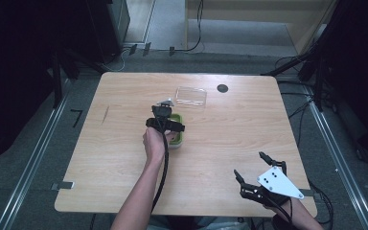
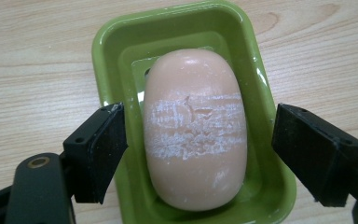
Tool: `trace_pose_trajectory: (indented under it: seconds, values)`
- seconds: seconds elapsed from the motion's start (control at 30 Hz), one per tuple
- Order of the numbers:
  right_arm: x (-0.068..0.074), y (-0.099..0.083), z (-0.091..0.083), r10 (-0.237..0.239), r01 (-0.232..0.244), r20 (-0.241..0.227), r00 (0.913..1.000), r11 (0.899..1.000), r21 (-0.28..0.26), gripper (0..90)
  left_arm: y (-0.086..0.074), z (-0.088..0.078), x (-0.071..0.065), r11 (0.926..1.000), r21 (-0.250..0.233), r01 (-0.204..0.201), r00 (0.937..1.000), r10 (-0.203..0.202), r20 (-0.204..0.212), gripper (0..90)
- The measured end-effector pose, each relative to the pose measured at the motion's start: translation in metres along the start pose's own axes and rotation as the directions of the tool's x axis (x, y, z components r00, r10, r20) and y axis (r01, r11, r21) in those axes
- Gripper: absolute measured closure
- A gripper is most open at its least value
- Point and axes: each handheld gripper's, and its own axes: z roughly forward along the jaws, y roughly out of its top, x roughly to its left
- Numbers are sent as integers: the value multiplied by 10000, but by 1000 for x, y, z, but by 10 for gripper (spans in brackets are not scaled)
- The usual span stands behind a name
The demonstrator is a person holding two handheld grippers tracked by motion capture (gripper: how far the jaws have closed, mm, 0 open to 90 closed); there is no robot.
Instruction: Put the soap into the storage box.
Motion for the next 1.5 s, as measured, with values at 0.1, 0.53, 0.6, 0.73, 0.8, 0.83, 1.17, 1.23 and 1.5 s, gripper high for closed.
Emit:
trace_pose_trajectory:
  seconds: [0.1, 0.53, 0.6, 0.73, 0.8, 0.83, 1.17, 1.23, 1.5]
  values:
    - [-1, -1, -1, 35, -35, 33, 10000, 10000, -2, 131, 1, -5, 2, 9998, 92, -158, 9997, 156, 185, 151]
    - [-2, -2, -5, 97, -97, 136, 9999, 10000, -3, 131, -3, -27, 11, 9944, 327, -1009, 9936, 990, 536, 108]
    - [-1, -2, -5, 32, -32, 127, 9999, 10000, -29, 131, -6, -28, 12, 9929, 404, -1118, 9924, 1095, 565, 104]
    - [0, -1, -5, -7, 7, 134, 9999, 10000, -5, 131, -11, -33, 16, 9904, 451, -1304, 9899, 1275, 615, 95]
    - [1, -1, -5, -33, 33, 131, 9999, 10000, -12, 131, -13, -36, 19, 9898, 454, -1351, 9891, 1320, 647, 93]
    - [1, -1, -5, -32, 32, 137, 9999, 10000, -1, 131, -14, -37, 21, 9895, 459, -1369, 9890, 1339, 632, 92]
    - [1, -1, -4, -26, 26, 123, 9999, 10000, -2, 130, -27, -50, 41, 9865, 617, -1520, 9874, 1487, 547, 82]
    - [1, -1, -4, -24, 24, 117, 9999, 10000, -3, 131, -30, -51, 45, 9852, 712, -1557, 9870, 1523, 512, 82]
    - [1, -1, -5, -16, 16, 141, 9999, 10000, -12, 131, -41, -56, 56, 9800, 1016, -1710, 9848, 1668, 481, 77]
